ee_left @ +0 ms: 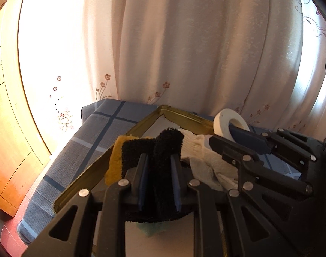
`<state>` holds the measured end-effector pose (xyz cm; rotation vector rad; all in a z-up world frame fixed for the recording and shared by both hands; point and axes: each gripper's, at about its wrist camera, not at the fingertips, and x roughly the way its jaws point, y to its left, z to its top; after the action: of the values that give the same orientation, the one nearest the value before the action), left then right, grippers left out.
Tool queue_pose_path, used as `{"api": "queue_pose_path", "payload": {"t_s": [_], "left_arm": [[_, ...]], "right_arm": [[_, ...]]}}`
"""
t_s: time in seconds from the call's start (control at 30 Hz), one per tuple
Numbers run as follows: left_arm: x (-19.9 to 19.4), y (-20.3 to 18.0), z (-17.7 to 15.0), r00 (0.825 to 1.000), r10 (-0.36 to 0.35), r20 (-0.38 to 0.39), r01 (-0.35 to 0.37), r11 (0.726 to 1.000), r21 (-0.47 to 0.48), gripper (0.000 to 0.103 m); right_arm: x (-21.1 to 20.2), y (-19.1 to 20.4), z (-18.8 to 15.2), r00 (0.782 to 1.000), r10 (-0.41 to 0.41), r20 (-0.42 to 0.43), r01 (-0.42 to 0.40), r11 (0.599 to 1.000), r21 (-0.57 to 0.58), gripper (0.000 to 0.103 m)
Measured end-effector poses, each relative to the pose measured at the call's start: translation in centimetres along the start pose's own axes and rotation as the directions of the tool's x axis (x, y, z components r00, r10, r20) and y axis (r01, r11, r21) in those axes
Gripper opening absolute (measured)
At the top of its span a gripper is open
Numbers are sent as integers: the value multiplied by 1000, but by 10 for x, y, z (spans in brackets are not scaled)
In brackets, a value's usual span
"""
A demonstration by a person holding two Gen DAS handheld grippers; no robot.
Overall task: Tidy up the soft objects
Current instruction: 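Open the left tool and right tool to drop wristband and ring into the tin box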
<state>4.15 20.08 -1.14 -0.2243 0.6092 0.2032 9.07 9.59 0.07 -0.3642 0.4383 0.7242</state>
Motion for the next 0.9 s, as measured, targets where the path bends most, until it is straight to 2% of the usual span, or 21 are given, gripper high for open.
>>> {"api": "queue_pose_path", "payload": {"t_s": [0.13,0.27,0.3,0.37,0.47,0.6,0.77,0.9], "left_arm": [[-3,5,0,1000,6,1,-6,1000,-11,28],[-6,14,-1,999,32,16,-31,999,-33,48],[-7,16,0,999,31,19,-31,999,-39,50],[-10,19,-1,999,40,25,-39,998,-53,58],[-13,21,-1,997,65,38,-63,996,-62,69],[-23,18,-4,994,83,67,-80,995,-51,71],[-38,19,-9,988,112,106,-105,992,-69,88],[-48,16,-12,983,128,132,-120,990,-70,90]], "right_arm": [[-2,0,-1,1000,22,3,-22,1000,11,27],[-7,-6,-4,999,33,19,-34,999,41,43],[-8,-8,-5,999,33,25,-34,998,51,50],[-10,-11,-7,999,20,37,-23,998,66,57],[-14,-14,-9,998,22,53,-26,996,85,58],[-23,-12,-11,997,20,72,-26,996,88,58],[-41,-8,-16,994,19,110,-30,995,99,60],[-52,-11,-21,990,17,141,-33,993,115,67]]}}
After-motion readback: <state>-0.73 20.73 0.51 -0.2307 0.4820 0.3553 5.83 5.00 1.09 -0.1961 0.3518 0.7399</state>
